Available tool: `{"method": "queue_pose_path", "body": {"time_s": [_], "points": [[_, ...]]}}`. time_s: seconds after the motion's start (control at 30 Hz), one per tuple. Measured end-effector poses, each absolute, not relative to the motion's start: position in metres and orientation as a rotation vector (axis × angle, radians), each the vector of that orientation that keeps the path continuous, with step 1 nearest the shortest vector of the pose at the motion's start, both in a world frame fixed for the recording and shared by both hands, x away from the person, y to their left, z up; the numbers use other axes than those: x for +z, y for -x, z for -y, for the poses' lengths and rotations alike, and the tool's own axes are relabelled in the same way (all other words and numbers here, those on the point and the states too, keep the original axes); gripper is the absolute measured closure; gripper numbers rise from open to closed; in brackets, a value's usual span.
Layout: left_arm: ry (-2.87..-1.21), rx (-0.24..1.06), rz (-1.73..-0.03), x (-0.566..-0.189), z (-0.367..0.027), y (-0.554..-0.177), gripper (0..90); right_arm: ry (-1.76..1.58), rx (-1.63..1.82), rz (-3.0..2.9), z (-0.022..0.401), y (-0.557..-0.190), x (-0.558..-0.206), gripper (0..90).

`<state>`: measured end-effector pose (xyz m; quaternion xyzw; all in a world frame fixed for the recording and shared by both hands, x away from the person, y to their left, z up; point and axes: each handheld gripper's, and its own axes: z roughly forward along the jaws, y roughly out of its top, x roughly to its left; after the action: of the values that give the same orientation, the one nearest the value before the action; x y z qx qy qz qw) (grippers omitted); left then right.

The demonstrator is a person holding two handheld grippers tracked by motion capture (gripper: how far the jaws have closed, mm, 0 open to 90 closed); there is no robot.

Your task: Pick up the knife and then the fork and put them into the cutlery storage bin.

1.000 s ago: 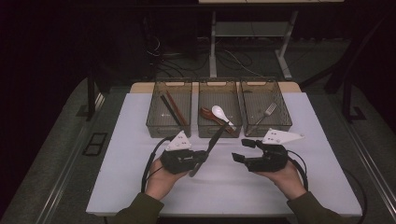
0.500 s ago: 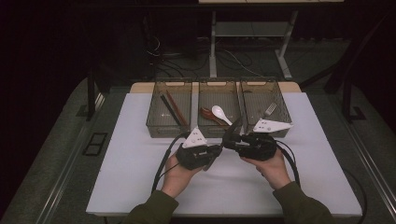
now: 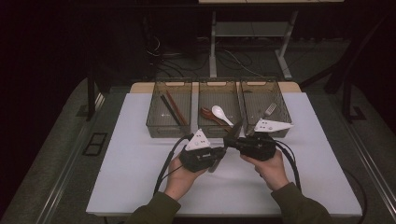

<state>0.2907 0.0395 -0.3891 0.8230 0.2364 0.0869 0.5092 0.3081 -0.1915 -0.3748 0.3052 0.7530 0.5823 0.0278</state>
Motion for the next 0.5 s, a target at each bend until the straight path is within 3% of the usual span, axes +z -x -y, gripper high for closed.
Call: {"method": "queue_pose_path", "body": {"time_s": [0.27, 0.5], "points": [[-1.964, 0.184, -0.560, -0.391, -0.042, -0.290, 79.4, -0.940, 1.773, -2.340, 0.192, -0.306, -0.373, 88.6], [-1.948, 0.187, -0.547, -0.391, -0.059, -0.288, 69.1, -0.961, 1.734, -2.332, 0.205, -0.306, -0.366, 88.7]]}}
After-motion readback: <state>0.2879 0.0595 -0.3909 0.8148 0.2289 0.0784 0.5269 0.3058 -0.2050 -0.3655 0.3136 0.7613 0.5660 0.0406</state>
